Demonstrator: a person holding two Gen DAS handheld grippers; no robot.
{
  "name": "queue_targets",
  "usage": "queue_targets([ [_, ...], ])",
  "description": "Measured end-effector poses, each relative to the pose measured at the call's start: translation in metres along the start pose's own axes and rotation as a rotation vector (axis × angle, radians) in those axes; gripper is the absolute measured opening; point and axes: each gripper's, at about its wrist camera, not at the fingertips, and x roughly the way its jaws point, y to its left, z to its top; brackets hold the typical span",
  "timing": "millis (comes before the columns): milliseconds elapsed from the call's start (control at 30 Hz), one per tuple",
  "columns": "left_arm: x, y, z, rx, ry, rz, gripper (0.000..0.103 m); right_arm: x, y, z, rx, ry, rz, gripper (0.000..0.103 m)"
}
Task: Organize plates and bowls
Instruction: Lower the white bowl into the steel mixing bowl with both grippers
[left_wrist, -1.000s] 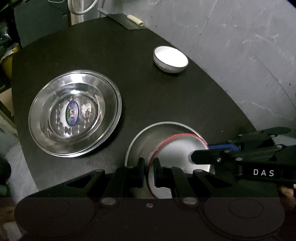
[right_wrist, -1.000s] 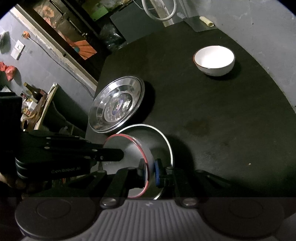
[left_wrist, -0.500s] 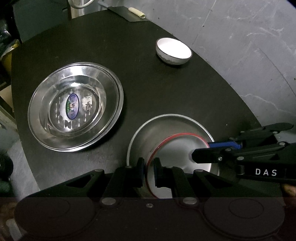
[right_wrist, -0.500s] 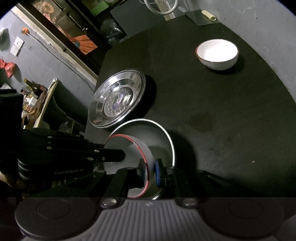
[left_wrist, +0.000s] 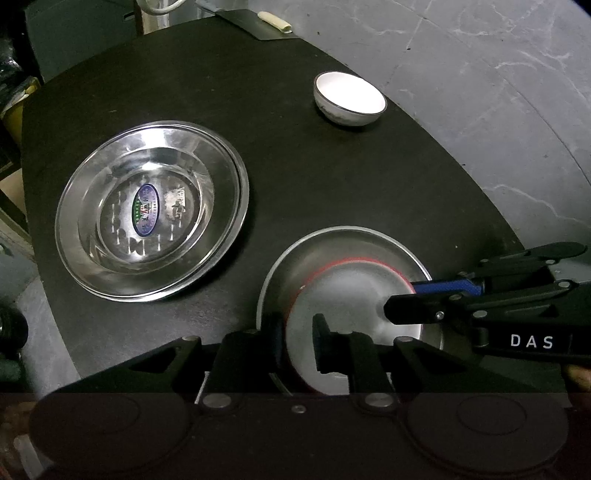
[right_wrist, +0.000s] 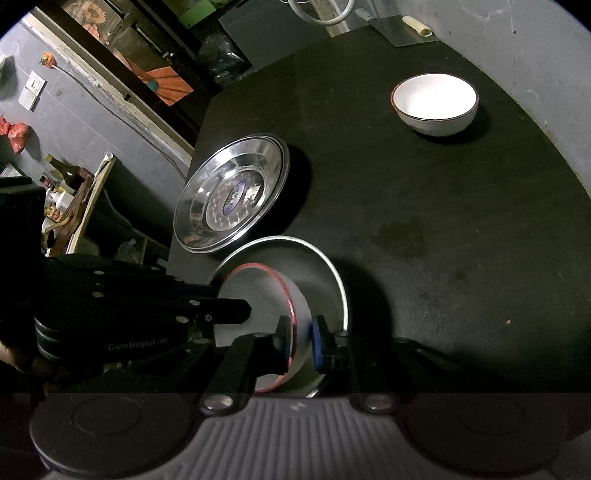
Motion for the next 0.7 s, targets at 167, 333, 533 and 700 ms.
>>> queue_targets([
  [167, 0.001, 0.001, 0.000, 0.002, 0.001, 0.001, 0.017, 0.000, -0.002, 0.000, 0.009, -0.003, -0.003, 0.022],
  [333, 0.000, 0.000, 0.000, 0.000, -0.004, 0.006, 0.019, 0.000, -0.003, 0.001, 0.010, -0.006, -0.001, 0.022],
  [533, -0.006, 0.000, 0.000, -0.005, -0.032, -0.006, 0.030, -0.003, -0.002, 0.000, 0.003, -0.021, 0.002, 0.028],
  [700, -0.011, -0.002, 0.002, 0.008, -0.059, -0.021, 0.040, -0.009, 0.002, 0.001, -0.021, -0.046, 0.002, 0.038],
])
